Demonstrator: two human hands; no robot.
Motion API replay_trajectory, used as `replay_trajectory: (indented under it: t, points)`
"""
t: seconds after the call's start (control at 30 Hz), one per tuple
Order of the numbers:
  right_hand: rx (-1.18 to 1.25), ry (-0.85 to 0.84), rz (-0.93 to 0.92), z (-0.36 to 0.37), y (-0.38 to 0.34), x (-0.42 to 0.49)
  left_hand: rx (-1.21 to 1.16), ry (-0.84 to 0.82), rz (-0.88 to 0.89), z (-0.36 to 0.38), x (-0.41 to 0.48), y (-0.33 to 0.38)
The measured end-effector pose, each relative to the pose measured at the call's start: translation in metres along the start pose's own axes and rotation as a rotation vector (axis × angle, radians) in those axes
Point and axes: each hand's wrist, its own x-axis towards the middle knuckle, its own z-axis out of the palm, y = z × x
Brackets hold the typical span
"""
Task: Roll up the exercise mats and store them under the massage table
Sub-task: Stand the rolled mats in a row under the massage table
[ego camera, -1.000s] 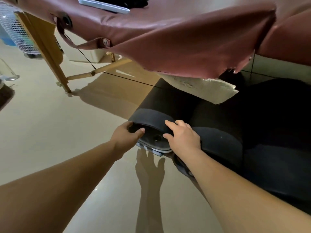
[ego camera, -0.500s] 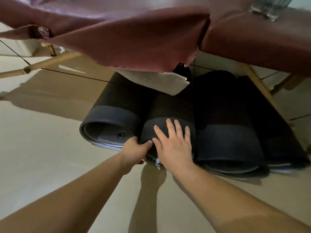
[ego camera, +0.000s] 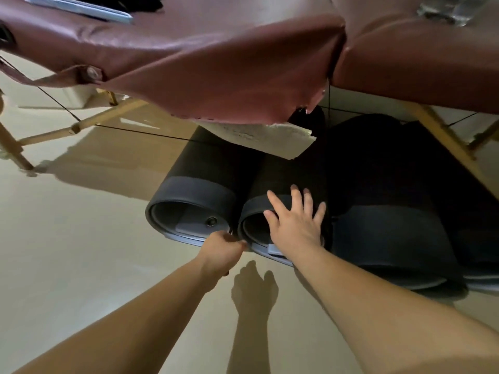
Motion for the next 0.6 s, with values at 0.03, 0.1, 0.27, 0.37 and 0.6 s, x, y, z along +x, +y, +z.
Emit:
replay_trajectory:
  t: [0.03,0.1,0.27,0.37,0.6]
  points:
    - [-0.014,0.018,-0.017,-0.003,-0.001,-0.003,0.012,-0.007,0.019,0.002,-0.001,-0.001]
    - [-0.006,0.057,-0.04,-0.011,-0.001,-0.012,0.036,-0.009,0.084,0.013,-0.001,-0.002]
    - [0.047,0.122,-0.052,-0.022,0.029,-0.058,0.149,-0.036,0.267,0.075,-0.013,0.007]
    - [0.101,0.034,0.116,-0.031,0.067,-0.096,0.18,-0.142,0.349,0.121,-0.034,0.016]
    - [0.385,0.05,0.629,-0.046,0.143,-0.196,0.19,-0.303,0.389,0.175,-0.08,0.018]
